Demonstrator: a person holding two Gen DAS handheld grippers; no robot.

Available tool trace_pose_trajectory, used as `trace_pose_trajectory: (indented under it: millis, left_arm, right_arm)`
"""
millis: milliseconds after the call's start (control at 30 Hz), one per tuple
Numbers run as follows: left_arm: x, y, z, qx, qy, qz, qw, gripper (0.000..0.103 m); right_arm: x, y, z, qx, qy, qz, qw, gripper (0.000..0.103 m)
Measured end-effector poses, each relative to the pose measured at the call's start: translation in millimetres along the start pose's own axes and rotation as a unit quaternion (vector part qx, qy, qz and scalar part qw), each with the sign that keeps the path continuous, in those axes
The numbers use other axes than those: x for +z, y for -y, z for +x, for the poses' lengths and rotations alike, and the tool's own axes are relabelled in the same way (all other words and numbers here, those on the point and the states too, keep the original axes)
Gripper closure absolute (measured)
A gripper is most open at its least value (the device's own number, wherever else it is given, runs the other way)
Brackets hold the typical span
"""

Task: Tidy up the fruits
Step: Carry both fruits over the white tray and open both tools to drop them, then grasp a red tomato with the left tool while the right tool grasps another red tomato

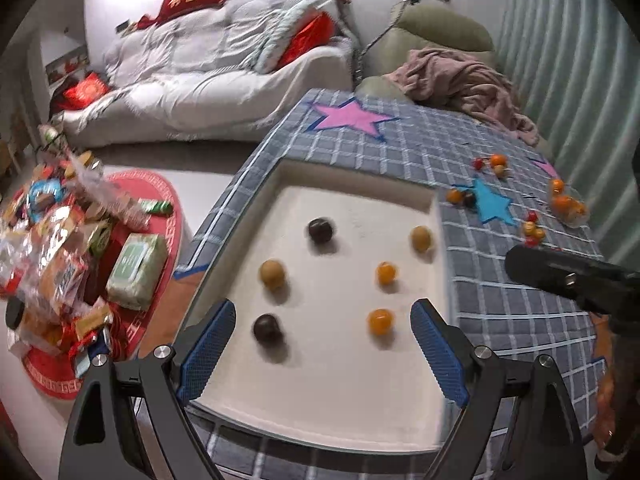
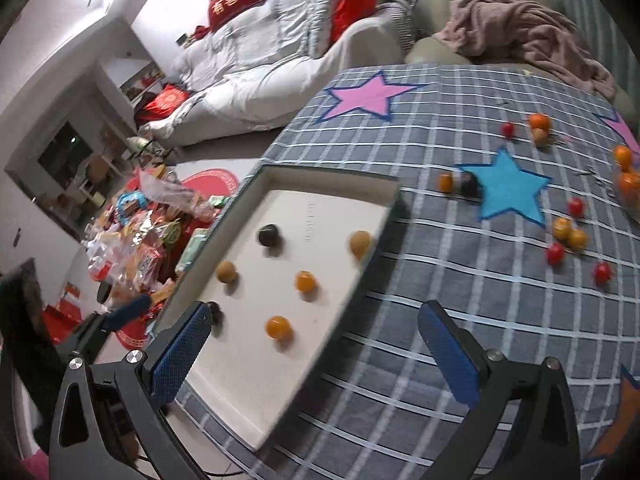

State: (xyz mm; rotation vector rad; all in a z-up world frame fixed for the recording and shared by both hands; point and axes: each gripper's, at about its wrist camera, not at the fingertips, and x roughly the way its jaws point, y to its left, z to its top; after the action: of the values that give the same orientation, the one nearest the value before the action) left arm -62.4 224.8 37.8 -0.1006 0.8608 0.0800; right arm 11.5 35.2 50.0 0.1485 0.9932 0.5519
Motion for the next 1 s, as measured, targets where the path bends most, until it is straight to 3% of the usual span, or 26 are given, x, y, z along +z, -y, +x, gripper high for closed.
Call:
trace_pose_trajectory:
  millis: [467,700,833,1000]
  left_arm:
    - [45,103,-34,-0.074,0.019,0.067,0.9948,0.013]
    - [78,156,-47,-0.092,0.053,0.098,0.9895,0.013]
    - [83,184,-26,-0.083,0.049,0.112,0.989,0.013]
    - [71,211,28,-0.073,-0.001,0.128,0.9891,0.013]
  right_arm:
    - [-6,127,-92,-0.079,0.056,0.073,0.993,0.0]
    - [1,168,-125,-0.115,0.086,0.084,0.986,0.0]
    - [0,189,-120,-0.145,0.078,0.077,0.983,0.0]
    - [-12,208,-97,-0.165,0.055,0.075,0.982,0.0]
